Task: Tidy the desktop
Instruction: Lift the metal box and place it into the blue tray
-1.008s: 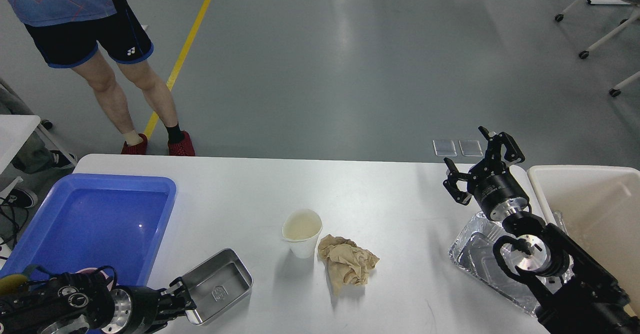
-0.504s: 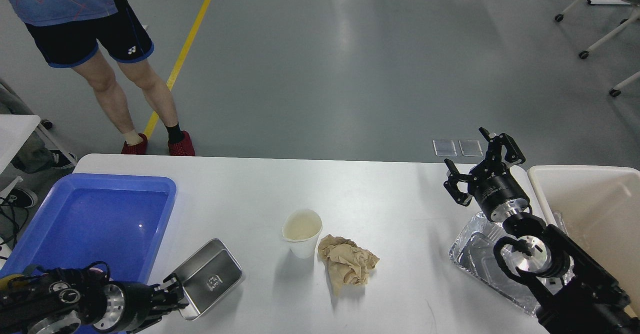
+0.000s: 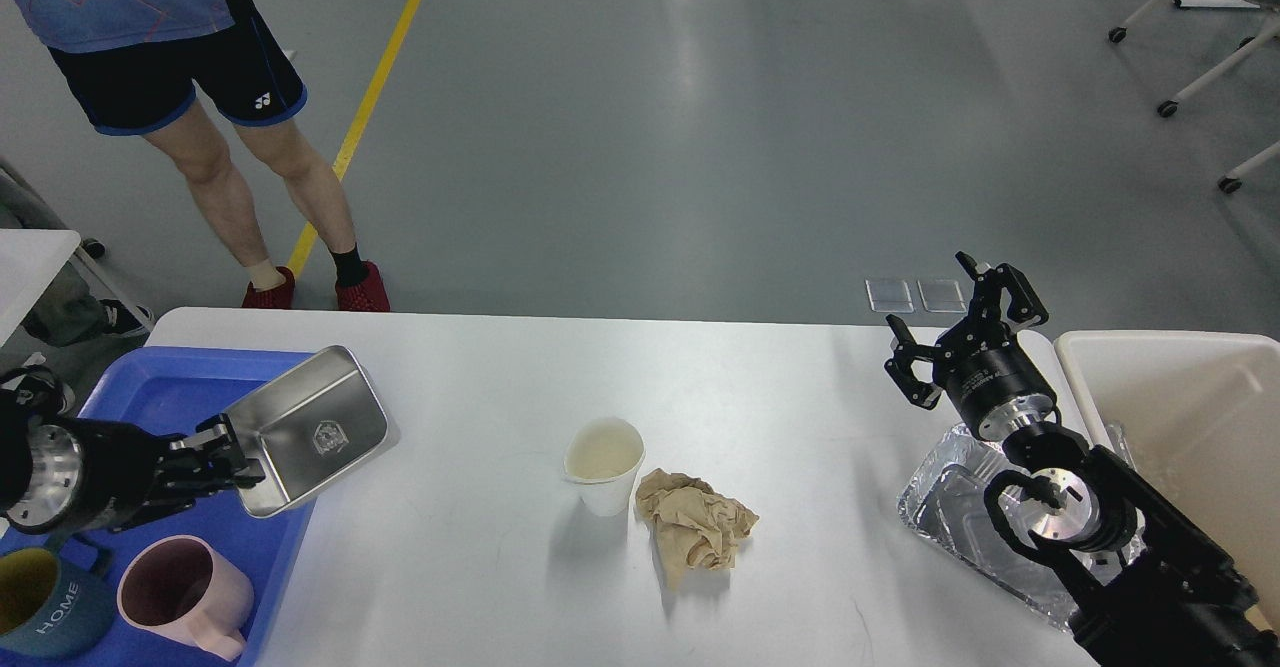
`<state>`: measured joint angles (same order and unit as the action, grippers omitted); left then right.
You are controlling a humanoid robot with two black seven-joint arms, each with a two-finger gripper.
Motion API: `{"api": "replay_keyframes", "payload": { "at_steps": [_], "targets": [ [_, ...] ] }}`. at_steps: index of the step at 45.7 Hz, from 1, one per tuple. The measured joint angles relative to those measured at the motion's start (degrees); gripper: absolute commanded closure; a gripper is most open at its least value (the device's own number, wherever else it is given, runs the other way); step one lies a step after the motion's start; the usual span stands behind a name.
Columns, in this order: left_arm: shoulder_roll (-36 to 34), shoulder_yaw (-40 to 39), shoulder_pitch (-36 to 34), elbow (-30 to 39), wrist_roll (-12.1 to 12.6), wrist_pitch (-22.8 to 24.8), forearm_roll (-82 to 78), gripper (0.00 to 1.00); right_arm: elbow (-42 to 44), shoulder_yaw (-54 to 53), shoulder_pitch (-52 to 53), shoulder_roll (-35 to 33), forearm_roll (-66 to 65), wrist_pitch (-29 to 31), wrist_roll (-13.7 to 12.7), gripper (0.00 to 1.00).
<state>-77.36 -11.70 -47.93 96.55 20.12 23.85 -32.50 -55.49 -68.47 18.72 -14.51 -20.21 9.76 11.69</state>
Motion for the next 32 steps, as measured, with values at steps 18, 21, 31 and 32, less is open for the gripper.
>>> {"api": "replay_keyframes", "payload": {
  "at_steps": [18,21,31,32],
  "targets": [
    [-21.7,-7.8,-7.6,1.6,-0.7,16.9,5.3,0.99,0.8,0.1,0.6,0.2,0.0,0.0,0.0,0.0],
    [-23.0,-8.1,-8.2,1.6,-0.7,17.7,6.2,0.99,0.8,0.1,0.7,0.3,0.0,0.0,0.0,0.0],
    [-21.0,-6.9,-8.4,-0.5,-0.5,15.9,6.9,0.97,0.8,0.1,0.5,0.3,0.0,0.0,0.0,0.0],
    [-20.0,-6.5,-8.3,-1.4,-0.4,15.3,6.9,0.97,0.8,0.1,0.5,0.3,0.0,0.0,0.0,0.0]
  ]
}}
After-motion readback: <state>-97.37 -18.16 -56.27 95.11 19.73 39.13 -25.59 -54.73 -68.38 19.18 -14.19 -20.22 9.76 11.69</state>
